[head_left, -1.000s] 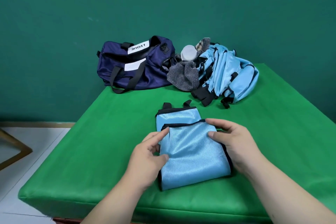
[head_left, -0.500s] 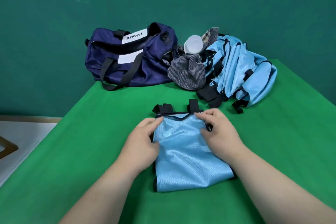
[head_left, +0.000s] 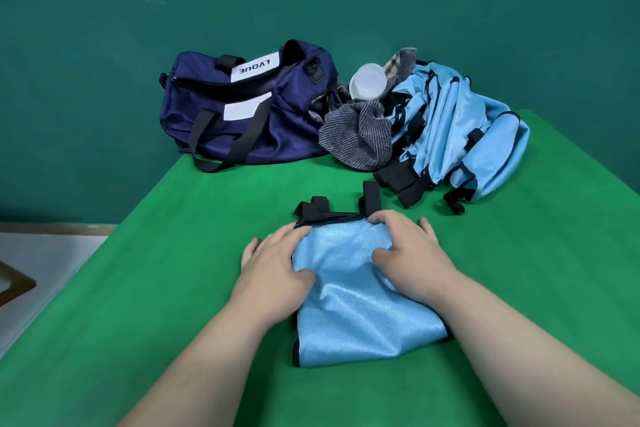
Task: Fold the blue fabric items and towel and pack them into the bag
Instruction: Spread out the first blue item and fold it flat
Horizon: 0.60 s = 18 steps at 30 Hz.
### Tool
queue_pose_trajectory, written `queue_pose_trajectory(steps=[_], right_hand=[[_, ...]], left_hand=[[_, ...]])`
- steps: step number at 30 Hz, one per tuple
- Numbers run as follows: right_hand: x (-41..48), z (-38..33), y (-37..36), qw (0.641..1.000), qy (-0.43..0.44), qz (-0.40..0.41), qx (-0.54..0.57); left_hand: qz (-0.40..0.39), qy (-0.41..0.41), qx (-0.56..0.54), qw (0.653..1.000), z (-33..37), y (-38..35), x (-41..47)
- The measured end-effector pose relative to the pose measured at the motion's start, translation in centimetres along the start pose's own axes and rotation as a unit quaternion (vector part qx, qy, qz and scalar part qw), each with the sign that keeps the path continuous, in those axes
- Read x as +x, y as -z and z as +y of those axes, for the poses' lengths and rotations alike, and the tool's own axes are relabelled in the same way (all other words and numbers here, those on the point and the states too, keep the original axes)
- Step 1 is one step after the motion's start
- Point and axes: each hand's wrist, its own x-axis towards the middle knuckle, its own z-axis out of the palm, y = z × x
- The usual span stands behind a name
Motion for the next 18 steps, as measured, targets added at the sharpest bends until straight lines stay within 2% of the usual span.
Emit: queue_pose_trajectory(steps=[10, 15, 18], right_hand=[[-9.1, 2.1, 1.7, 1.000, -0.019, 0.011, 0.013], [-11.1, 3.1, 2.0, 0.985, 0.010, 0.096, 0.140], [-12.2, 2.5, 2.1, 0.987, 0.057, 0.115, 0.095]], left_hand=[[-0.092, -0.056, -0.043, 0.993, 2.0, -0.1, -6.2], [-0.005, -0.091, -0.060, 0.994, 4.7, -0.6, -8.0], [0.032, -0.162, -0.023, 0.986, 6.7, -0.5, -9.0]])
